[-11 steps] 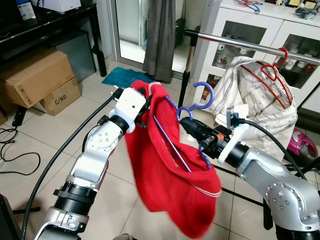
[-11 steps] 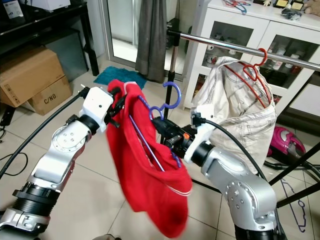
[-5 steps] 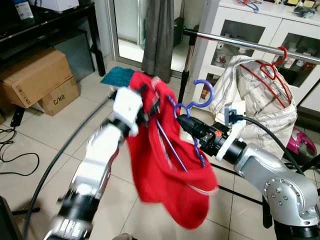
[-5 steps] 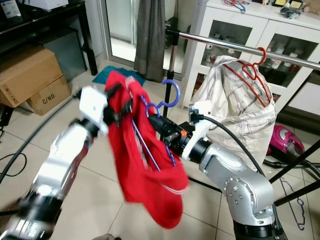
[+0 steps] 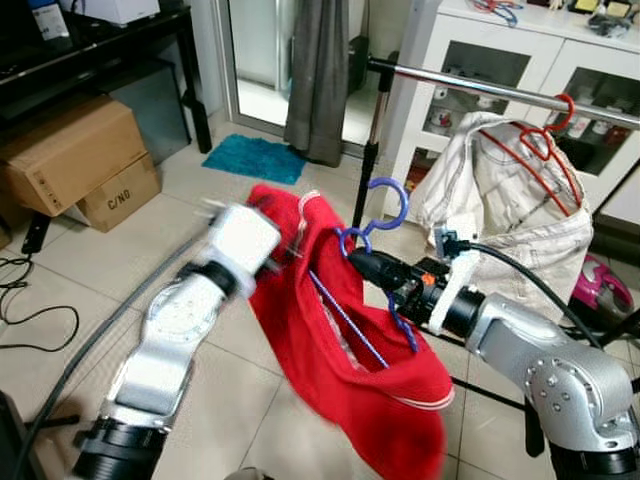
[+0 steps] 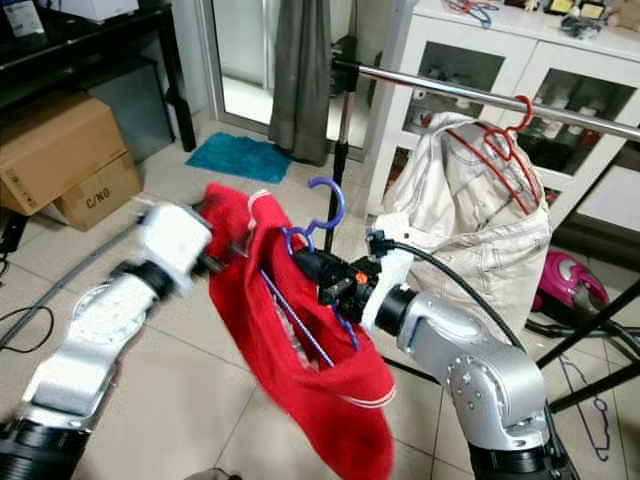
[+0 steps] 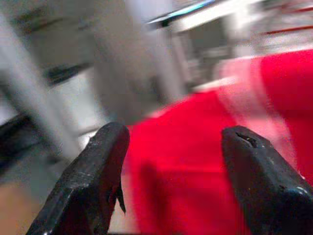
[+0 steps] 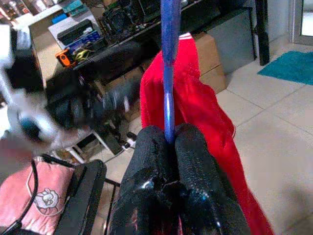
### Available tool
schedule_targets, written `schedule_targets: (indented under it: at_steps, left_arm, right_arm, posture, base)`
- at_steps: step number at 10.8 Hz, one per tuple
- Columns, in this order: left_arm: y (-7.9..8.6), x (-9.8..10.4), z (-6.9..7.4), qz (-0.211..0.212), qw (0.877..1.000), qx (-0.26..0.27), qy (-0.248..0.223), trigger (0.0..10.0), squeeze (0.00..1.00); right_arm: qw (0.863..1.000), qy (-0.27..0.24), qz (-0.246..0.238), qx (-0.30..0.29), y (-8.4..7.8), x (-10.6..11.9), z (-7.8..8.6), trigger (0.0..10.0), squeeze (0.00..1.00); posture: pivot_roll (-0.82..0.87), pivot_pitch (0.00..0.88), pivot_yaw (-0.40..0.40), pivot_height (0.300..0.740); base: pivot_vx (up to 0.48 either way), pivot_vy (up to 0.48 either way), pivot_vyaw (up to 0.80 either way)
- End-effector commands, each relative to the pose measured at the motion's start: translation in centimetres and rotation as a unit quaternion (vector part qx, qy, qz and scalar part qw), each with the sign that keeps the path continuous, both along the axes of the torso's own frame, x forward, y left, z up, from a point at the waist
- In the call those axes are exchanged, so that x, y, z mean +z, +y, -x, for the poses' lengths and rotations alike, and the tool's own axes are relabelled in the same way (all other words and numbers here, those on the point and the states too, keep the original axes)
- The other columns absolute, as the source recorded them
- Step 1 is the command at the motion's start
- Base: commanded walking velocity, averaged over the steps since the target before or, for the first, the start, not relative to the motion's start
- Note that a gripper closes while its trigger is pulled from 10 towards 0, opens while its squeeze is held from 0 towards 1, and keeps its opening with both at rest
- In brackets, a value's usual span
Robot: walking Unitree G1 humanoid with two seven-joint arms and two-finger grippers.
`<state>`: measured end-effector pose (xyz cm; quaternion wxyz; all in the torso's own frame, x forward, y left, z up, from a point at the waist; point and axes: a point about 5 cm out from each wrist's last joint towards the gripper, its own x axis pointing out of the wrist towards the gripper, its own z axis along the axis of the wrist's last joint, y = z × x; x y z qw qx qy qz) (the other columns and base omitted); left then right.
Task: Hang hanger
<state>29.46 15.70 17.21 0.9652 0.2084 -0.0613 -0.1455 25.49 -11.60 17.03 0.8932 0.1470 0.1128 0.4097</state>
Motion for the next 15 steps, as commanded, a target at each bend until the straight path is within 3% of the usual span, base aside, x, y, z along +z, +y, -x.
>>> schedule_targets:
  at_steps: [1, 3, 4, 5, 6, 7, 9, 10, 11, 12, 13, 15]
  left_arm:
    - [0.8, 0.9, -0.1, 0.006, 0.999, 0.033, -0.017, 10.0, 0.18]
    - [-0.8, 2.1, 0.3, 0.073, 0.997, -0.011, -0.034, 10.0, 0.2]
    - [-2.2, 2.5, 1.0, 0.119, 0.99, -0.063, -0.04, 10.0, 0.76]
    - [-4.3, 2.6, 2.2, 0.161, 0.974, -0.156, -0.027, 10.0, 1.0]
    - [-5.0, 1.7, 2.6, 0.137, 0.972, -0.189, 0.005, 10.0, 1.0]
    - [-5.1, 0.9, 2.6, 0.113, 0.976, -0.187, 0.018, 10.0, 1.0]
    - [-3.7, -0.2, 1.4, 0.055, 0.991, -0.121, 0.028, 10.0, 1.0]
    - [-3.0, -0.6, 0.7, 0.049, 0.994, -0.09, 0.038, 10.0, 0.38]
    - [-3.2, -0.9, 0.4, 0.066, 0.991, -0.103, 0.054, 10.0, 0.0]
    - [-4.0, -1.1, 0.5, 0.075, 0.986, -0.135, 0.063, 10.0, 0.0]
    - [-4.7, -1.4, 0.5, 0.078, 0.982, -0.154, 0.077, 5.0, 0.0]
    - [-4.4, -2.0, 0.0, 0.06, 0.986, -0.133, 0.086, 0.0, 0.0]
  right_arm:
    - [1.0, -0.014, -0.006, 0.009, 0.1, 0.6, -0.2, 0.0, 0.0]
    - [1.0, -0.015, -0.005, 0.01, 0.1, 0.6, -0.5, 0.0, 0.0]
    - [1.0, -0.015, -0.004, 0.007, 0.1, 0.6, -0.7, 0.0, 0.0]
    - [1.0, -0.015, -0.003, 0.0, 0.0, 0.6, -1.1, 0.0, 0.0]
    - [1.0, -0.013, -0.002, -0.004, -0.1, 0.6, -1.4, 0.0, 0.0]
    - [1.0, -0.014, -0.002, -0.003, 0.0, 0.7, -1.5, 0.0, 0.0]
    - [1.0, -0.016, -0.009, 0.006, 0.2, 0.9, -1.7, 0.0, 0.0]
    - [1.0, -0.018, -0.014, 0.009, 0.4, 1.1, -1.7, 0.0, 0.0]
    - [1.0, -0.02, -0.019, 0.011, 0.5, 1.3, -1.7, 0.0, 0.0]
    - [0.999, -0.022, -0.023, 0.012, 0.5, 1.4, -1.7, 0.0, 0.0]
    - [0.999, -0.022, -0.026, 0.013, 0.6, 1.5, -1.6, 0.0, 0.0]
    - [0.999, -0.023, -0.035, 0.023, 0.6, 1.7, -1.4, 0.0, 0.0]
  posture:
    - [0.0, 0.0, -0.054, 0.74]
    - [0.0, 0.0, -0.057, 0.74]
    - [0.0, 0.0, -0.057, 0.74]
    - [0.0, 0.0, -0.057, 0.74]
    - [-0.01, 0.0, -0.057, 0.74]
    - [0.0, 0.0, -0.058, 0.74]
    - [0.0, 0.0, -0.06, 0.74]
    - [0.0, 0.0, -0.061, 0.74]
    - [0.0, 0.0, -0.06, 0.74]
    - [0.0, 0.0, -0.06, 0.74]
    - [-0.01, 0.0, -0.053, 0.74]
    - [-0.01, 0.0, -0.049, 0.74]
  base:
    - [0.0, 0.0, 0.0]
    - [0.0, 0.0, 0.0]
    - [0.0, 0.0, 0.0]
    - [0.0, 0.0, 0.0]
    - [0.0, 0.0, 0.0]
    - [0.0, 0.0, 0.0]
    - [0.0, 0.0, 0.0]
    - [0.0, 0.0, 0.0]
    - [0.0, 0.0, 0.0]
    - [0.0, 0.0, 0.0]
    - [0.0, 0.0, 0.0]
    - [0.0, 0.0, 0.0]
